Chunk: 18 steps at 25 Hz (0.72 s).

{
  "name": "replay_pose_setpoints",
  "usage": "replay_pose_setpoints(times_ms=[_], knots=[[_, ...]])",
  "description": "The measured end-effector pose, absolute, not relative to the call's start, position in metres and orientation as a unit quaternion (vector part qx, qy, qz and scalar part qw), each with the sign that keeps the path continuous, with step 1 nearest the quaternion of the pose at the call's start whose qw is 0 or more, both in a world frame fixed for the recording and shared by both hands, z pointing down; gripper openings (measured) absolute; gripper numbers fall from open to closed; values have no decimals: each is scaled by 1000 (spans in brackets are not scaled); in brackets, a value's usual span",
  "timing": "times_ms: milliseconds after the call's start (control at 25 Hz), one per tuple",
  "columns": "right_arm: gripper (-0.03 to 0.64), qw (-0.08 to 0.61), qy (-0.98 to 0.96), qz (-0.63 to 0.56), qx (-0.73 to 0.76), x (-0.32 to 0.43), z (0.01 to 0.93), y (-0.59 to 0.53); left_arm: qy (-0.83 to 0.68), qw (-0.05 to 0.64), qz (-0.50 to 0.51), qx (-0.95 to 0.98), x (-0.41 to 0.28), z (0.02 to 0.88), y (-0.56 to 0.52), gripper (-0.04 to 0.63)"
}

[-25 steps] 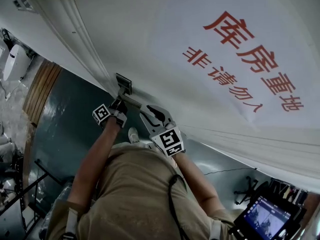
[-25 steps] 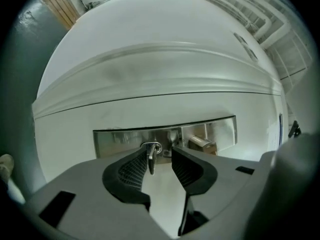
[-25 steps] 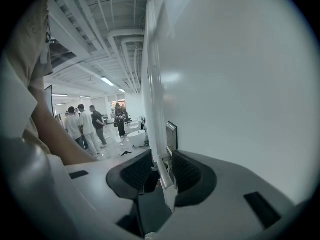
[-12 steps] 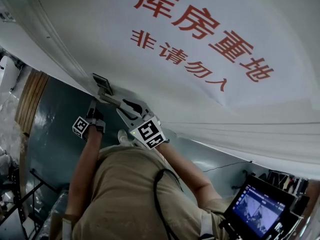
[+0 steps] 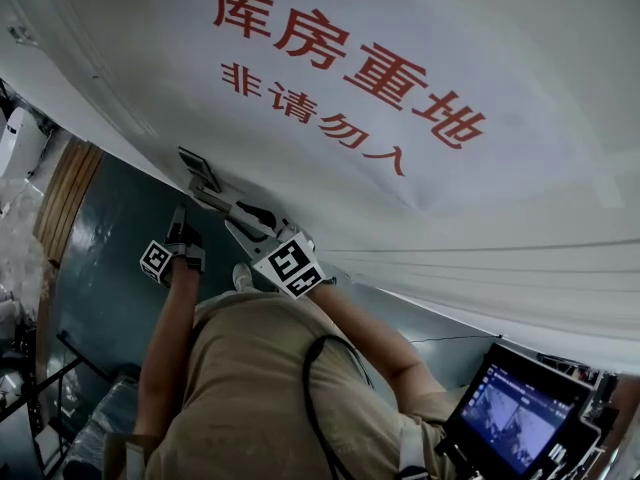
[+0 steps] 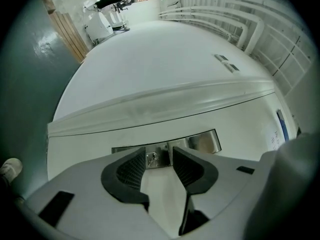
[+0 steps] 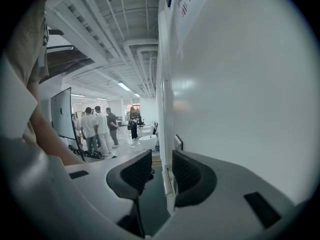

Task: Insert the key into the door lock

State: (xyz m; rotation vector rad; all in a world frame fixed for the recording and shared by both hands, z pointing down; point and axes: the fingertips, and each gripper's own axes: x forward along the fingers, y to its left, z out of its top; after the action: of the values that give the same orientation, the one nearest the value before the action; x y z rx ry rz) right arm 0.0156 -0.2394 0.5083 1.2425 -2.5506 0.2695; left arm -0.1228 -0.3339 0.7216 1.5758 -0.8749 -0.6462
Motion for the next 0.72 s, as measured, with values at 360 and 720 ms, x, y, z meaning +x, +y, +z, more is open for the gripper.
replay_pose_setpoints(times_ms=[360, 720], knots=[[135, 145, -895, 95, 412, 15, 509, -229, -379, 559, -283, 681, -128, 716, -317, 164], [135, 147, -900, 91, 400, 20, 508, -219, -378, 564, -285, 676, -123, 714, -305, 164]])
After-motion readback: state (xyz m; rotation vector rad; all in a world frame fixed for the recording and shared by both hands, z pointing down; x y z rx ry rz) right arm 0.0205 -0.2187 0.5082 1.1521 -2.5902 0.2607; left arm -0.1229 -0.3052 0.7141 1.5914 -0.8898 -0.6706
